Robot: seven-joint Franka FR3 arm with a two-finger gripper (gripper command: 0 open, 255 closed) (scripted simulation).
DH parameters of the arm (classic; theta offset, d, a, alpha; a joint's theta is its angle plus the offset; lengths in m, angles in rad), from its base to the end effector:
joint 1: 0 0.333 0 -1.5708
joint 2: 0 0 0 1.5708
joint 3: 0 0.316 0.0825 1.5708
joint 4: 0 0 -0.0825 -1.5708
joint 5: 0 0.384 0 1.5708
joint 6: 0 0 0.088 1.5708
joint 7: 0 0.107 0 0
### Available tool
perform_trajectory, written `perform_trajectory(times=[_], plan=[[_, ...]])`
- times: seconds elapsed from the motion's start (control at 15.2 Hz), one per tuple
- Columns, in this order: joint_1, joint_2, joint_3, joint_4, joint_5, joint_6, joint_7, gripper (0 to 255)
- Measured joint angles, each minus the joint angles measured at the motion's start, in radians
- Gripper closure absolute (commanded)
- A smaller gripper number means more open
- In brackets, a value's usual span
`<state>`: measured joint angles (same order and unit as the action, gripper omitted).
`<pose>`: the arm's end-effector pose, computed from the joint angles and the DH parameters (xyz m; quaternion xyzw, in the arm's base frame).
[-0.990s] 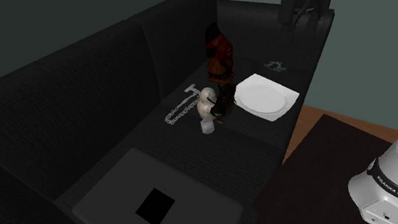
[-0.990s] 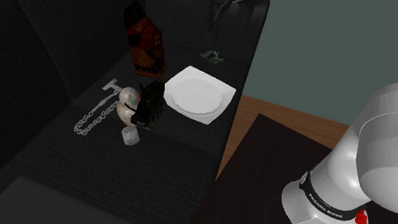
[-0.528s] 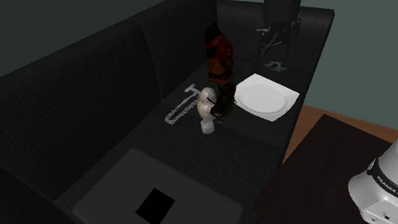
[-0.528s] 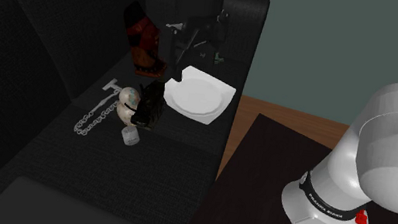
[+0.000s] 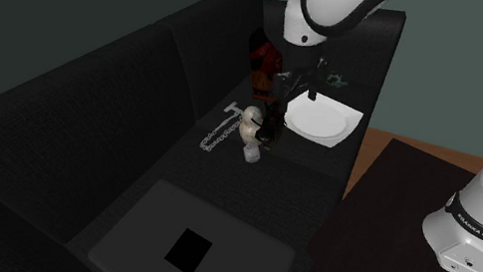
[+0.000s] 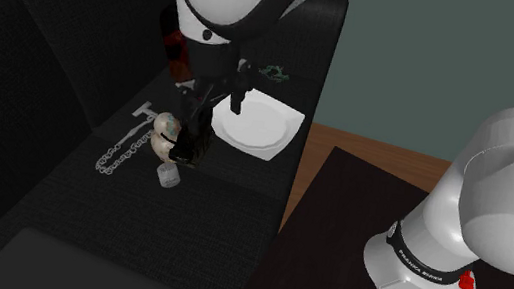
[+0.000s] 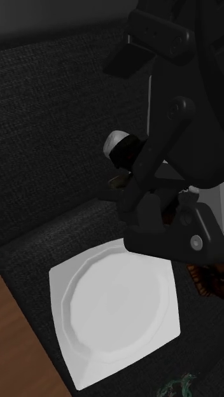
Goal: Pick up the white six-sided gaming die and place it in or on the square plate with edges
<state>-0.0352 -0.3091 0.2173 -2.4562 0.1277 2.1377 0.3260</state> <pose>0.4289 0.0851 0.4080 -0.9935 0.1117 0.0119 0.0184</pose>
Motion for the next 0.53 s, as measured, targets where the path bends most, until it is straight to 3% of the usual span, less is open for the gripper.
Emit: perform_trajectory(times=[0.53], plan=[[-0.016, 0.312, 0.044, 0.079, -0.103, 0.243, 0.142, 0]])
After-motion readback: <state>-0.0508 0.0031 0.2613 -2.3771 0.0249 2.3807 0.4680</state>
